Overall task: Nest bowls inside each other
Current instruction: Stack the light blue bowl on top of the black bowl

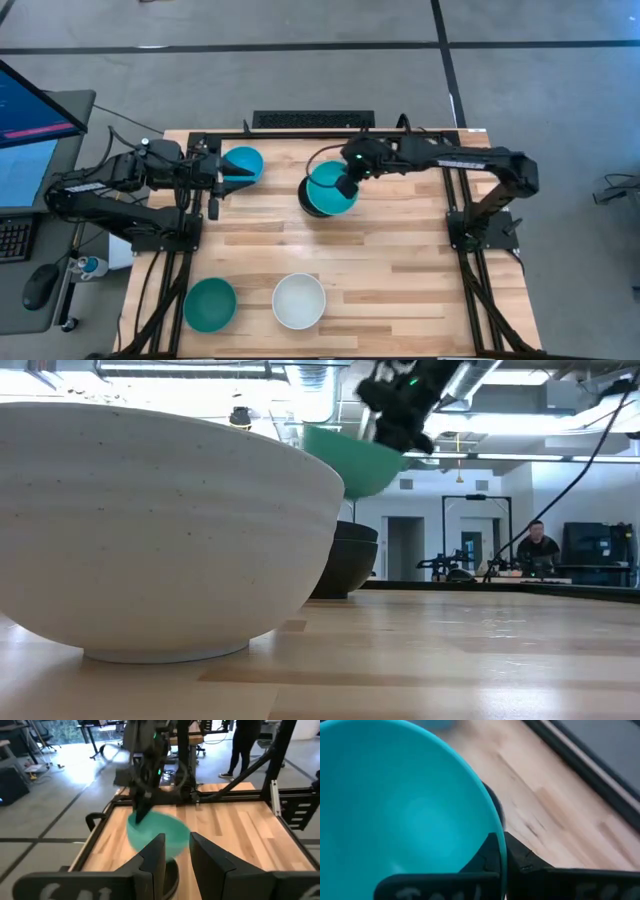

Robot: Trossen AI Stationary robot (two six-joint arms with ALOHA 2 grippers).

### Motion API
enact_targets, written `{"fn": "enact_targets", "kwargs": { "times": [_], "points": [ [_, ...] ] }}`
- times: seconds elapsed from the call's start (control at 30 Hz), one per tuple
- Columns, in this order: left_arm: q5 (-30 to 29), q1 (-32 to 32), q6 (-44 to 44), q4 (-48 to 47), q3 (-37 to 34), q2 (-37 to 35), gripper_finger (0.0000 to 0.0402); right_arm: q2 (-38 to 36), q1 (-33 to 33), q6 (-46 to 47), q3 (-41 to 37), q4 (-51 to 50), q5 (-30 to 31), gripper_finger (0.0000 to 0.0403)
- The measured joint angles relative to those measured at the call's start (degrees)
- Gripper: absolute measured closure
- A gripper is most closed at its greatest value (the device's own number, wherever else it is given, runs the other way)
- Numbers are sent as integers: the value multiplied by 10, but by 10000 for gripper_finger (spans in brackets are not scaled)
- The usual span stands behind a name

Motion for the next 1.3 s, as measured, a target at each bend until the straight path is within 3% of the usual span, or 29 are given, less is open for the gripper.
{"fn": "enact_targets", "kwargs": {
  "times": [0.13, 0.37, 0.73, 1.03, 1.3],
  "points": [
    [-8, 1, 10, 2, 0, 0, 322, 46, -10, 2, 4, 29, -30, 393],
    [-9, 5, 21, -3, 0, -2, 322, 130, -10, -5, 66, 24, -29, 393],
    [-23, 4, 20, -7, 0, -17, 322, 247, -22, -76, 202, -121, -2, 393],
    [-23, 4, 19, -8, 0, -20, 322, 262, -30, -104, 234, -144, -50, 383],
    [-23, 4, 18, -8, 0, -20, 322, 262, -45, -116, 234, -169, -58, 388]
  ]
}}
